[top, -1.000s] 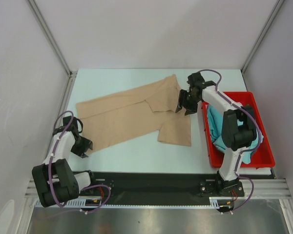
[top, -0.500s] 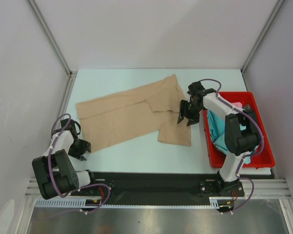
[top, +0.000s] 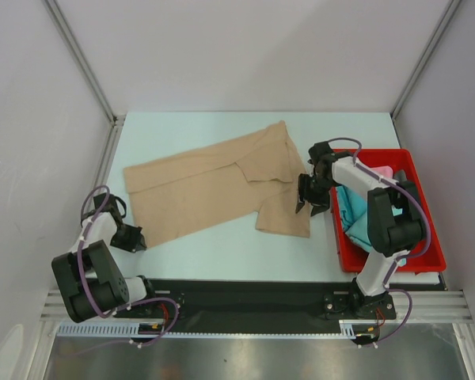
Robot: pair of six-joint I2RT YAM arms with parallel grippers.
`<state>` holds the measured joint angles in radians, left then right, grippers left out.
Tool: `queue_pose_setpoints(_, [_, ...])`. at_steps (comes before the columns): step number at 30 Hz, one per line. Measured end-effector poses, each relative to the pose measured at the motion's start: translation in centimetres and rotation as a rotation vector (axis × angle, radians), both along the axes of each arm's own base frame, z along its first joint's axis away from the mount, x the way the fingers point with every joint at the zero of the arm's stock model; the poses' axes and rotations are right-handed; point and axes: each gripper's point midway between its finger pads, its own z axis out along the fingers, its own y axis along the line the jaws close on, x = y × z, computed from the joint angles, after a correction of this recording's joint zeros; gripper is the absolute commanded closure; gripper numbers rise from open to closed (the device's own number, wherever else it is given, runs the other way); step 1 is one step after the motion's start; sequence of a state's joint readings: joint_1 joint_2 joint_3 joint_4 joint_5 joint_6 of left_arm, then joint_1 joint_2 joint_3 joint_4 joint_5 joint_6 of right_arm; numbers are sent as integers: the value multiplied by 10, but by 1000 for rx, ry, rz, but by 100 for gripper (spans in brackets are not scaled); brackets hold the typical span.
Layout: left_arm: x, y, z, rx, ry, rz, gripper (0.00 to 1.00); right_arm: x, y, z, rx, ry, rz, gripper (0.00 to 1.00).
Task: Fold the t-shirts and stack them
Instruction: Fold the tshirt
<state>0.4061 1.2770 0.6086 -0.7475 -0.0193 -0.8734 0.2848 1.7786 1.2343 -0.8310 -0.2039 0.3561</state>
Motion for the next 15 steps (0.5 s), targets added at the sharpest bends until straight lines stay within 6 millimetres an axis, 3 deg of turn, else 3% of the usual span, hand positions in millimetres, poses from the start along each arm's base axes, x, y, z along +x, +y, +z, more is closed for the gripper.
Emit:
queue_pose_setpoints(8, [-1,2,0,-2,-14,18,100,11,-15,-5,-20,-18,-50,52])
queue_pose_setpoints(15, [-1,2,1,0,-27,18,100,21,-17,-30,-39,-10,-57,52])
